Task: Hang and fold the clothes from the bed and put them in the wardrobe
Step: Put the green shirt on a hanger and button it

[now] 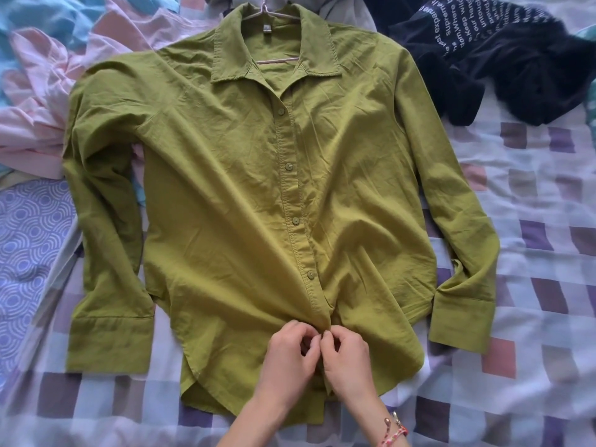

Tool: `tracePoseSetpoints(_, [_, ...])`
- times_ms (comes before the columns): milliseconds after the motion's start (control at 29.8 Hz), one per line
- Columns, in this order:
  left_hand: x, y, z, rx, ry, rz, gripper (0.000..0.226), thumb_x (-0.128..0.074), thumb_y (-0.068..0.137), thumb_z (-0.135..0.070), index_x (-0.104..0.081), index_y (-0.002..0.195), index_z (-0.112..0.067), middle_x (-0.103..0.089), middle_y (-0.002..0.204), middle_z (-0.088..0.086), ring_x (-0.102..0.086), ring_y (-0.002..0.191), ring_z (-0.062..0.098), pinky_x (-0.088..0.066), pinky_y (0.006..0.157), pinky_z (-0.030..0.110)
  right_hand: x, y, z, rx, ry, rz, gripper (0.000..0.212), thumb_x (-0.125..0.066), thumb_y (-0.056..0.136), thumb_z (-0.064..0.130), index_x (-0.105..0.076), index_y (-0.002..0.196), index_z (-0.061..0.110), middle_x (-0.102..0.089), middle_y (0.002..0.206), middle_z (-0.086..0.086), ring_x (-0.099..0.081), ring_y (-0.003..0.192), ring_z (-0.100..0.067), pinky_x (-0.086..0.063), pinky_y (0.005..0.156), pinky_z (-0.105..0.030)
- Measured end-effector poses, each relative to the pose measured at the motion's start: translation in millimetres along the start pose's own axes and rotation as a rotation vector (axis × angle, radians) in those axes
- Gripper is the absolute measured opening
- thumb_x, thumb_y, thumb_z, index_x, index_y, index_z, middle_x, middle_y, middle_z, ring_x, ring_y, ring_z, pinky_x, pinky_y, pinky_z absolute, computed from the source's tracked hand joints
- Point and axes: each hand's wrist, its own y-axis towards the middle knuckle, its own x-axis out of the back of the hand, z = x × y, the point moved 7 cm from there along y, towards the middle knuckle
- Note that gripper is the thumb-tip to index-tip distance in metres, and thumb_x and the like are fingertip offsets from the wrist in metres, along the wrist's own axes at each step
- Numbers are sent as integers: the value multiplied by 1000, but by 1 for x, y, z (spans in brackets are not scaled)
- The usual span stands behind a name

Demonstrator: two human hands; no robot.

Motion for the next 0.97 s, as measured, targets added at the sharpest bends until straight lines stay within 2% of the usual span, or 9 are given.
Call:
tracePoseSetpoints(101, [1, 2, 4, 102, -82, 60, 14, -61, 79, -19, -62, 65, -16, -56, 55, -13, -56, 56, 0, -44, 58, 12, 1, 1, 4, 126, -24, 78, 43, -49, 90, 8, -34, 53, 23, -44, 45, 8, -43, 55, -5, -24, 57, -23])
tracePoseSetpoints(168, [-2, 2, 13, 320, -282, 172, 20, -61, 85, -5, -60, 67, -12, -58, 47, -5, -59, 47, 5, -53, 54, 23, 3, 2, 10, 252, -63, 118, 31, -42, 89, 13, -39, 60, 22, -37, 53, 15, -41, 62, -2, -27, 60, -19])
tracePoseSetpoints(336, [3, -1, 20, 602, -657, 250, 19, -59, 87, 2, -60, 69, -2, -58, 58, 9, -61, 47, 15, -53, 47, 22, 7, 3, 17, 391, -158, 197, 21, -42, 88, 23, -56, 74, 17, -46, 73, 13, -47, 76, -4, -35, 69, -17])
tracePoseSetpoints(403, [12, -4, 26, 512, -524, 119, 15, -62, 86, -2, -62, 72, -7, -62, 65, 6, -61, 54, 12, -52, 53, 19, 22, 6, 7, 350, -164, 88, 15, -49, 86, 14, -64, 85, 12, -54, 82, 8, -51, 80, -6, -40, 77, -18])
tracePoseSetpoints(470, [17, -17, 23, 288, -203, -4, 11, -73, 78, -20, -63, 80, -16, -61, 79, -2, -57, 68, 4, -46, 63, 12, 28, 0, -6, 315, -225, 140, 18, -54, 81, 14, -64, 95, 17, -53, 92, 10, -50, 90, -6, -40, 84, -25])
tracePoseSetpoints(537, [7, -34, 15, 67, 201, 26, 50, -69, 63, -57, -61, 95, -19, -54, 91, -5, -48, 81, 5, -44, 71, 14, 27, -12, -20, 276, -406, 220, 40, -51, 72, 41, -57, 108, 27, -44, 103, 15, -39, 98, -4, -33, 84, -27])
tracePoseSetpoints(604, [-8, -49, 15, -26, 505, 104, 80, -60, 48, -70, -52, 107, -16, -50, 99, 0, -43, 88, 14, -50, 69, 25, 27, -24, -28, 314, -580, 186, 61, -48, 57, 61, -51, 108, 29, -45, 103, 13, -36, 94, -5, -34, 76, -27])
tracePoseSetpoints(806, [-13, -58, 3, -91, 579, 42, 82, -71, 25, -15, -46, 104, -11, -49, 98, 7, -41, 85, 22, -53, 64, 32, 34, -44, -31, 318, -513, 35, 43, -45, 54, 24, -43, 97, 22, -47, 92, 5, -45, 79, -13, -38, 65, -23])
tracePoseSetpoints(974, [-4, -64, -2, -71, 440, 39, 63, -71, 35, -7, -53, 95, -18, -58, 82, -3, -49, 77, 14, -48, 51, 20, 42, -40, -37, 171, -256, 102, 21, -61, 85, 14, -51, 76, 31, -59, 66, 13, -55, 65, -6, -42, 63, -22])
